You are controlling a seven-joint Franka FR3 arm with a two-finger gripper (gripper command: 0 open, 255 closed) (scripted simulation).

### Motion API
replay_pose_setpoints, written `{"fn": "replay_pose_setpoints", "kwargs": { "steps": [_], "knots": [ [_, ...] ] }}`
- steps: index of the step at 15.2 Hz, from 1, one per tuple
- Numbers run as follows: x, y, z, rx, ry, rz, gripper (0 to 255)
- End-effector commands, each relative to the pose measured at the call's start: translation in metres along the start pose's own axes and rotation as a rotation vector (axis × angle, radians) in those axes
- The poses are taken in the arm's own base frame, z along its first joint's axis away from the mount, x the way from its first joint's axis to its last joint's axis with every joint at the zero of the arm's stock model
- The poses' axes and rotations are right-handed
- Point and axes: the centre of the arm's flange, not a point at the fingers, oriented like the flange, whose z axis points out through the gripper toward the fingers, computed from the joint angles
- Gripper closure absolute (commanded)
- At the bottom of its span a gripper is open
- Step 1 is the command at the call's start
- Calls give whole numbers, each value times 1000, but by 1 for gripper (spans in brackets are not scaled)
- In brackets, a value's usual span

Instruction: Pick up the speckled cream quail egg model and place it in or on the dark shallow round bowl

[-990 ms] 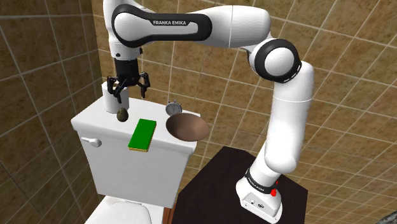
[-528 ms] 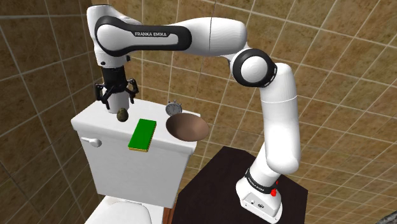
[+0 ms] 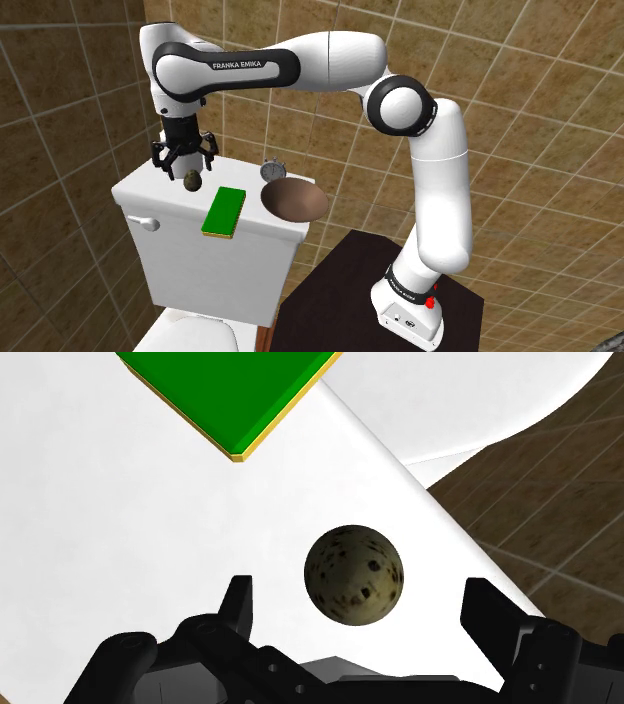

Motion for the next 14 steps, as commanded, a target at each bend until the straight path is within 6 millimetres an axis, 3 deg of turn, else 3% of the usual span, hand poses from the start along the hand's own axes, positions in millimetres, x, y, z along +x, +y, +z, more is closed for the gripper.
{"fn": "replay_pose_setpoints", "kwargs": {
  "steps": [1, 4, 5, 14],
  "knots": [
    [0, 0, 0, 0, 0, 0, 0],
    [0, 0, 0, 0, 0, 0, 0],
    [0, 0, 0, 0, 0, 0, 255],
    [0, 0, 0, 0, 0, 0, 255]
  ]
}}
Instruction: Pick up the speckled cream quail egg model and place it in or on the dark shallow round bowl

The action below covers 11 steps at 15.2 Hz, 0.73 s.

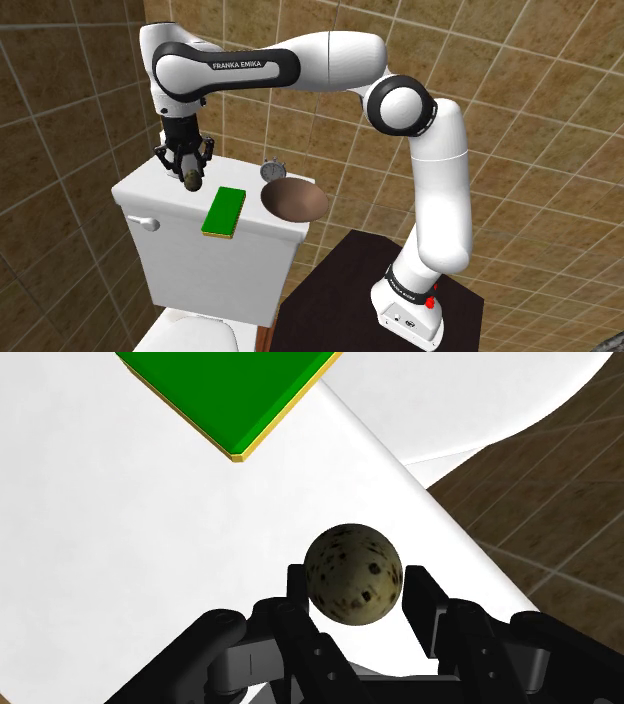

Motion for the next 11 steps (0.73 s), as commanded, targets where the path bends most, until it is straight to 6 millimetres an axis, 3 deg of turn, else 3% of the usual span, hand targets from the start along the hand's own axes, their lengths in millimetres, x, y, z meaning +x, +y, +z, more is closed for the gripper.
{"fn": "replay_pose_setpoints", "kwargs": {
  "steps": [1, 11],
  "knots": [
    [-1, 0, -5, 0, 0, 0, 255],
    [-9, 4, -57, 0, 0, 0, 255]
  ]
}}
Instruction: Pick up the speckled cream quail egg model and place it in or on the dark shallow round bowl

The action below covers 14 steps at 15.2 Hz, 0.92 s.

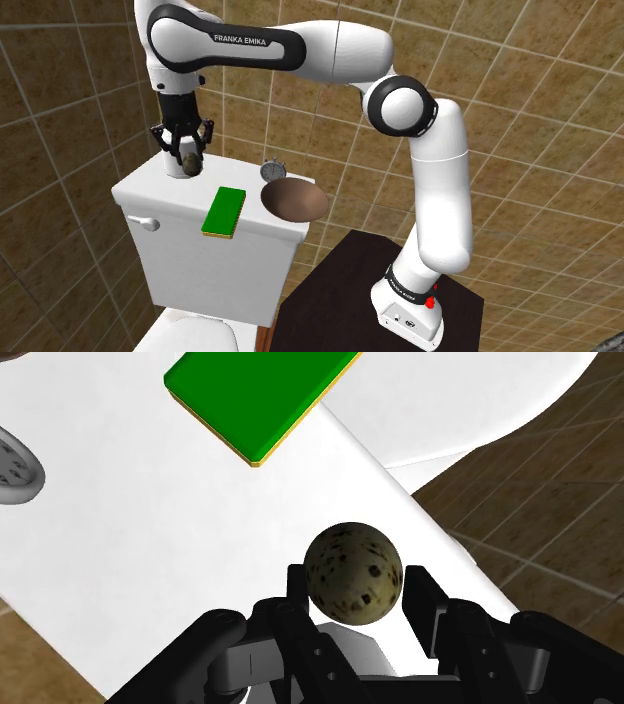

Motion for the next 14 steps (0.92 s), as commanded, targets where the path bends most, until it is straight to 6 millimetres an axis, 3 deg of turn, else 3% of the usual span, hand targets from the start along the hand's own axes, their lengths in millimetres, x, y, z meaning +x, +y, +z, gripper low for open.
{"fn": "replay_pose_setpoints", "kwargs": {
  "steps": [1, 12, 14],
  "knots": [
    [-1, 1, -10, 0, 0, 0, 255],
    [-10, 5, -66, 0, 0, 0, 255],
    [-28, 24, -64, 0, 0, 0, 255]
  ]
}}
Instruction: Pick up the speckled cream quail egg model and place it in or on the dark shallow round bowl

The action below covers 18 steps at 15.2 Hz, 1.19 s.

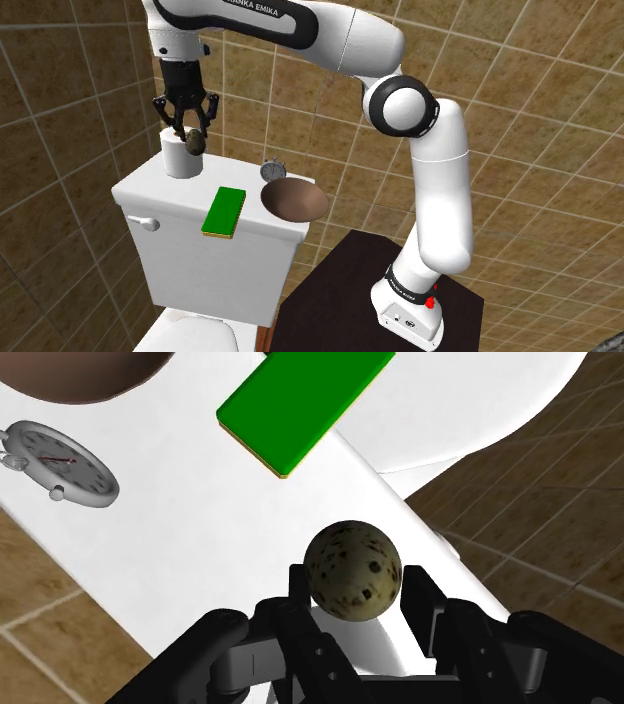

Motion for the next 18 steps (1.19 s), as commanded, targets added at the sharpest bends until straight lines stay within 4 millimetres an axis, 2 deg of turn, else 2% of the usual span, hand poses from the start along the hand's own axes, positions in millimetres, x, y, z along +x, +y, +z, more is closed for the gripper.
{"fn": "replay_pose_setpoints", "kwargs": {
  "steps": [1, 18],
  "knots": [
    [-19, 18, 3, 0, 0, 1, 255],
    [-173, 181, 24, 0, 0, 1, 255]
  ]
}}
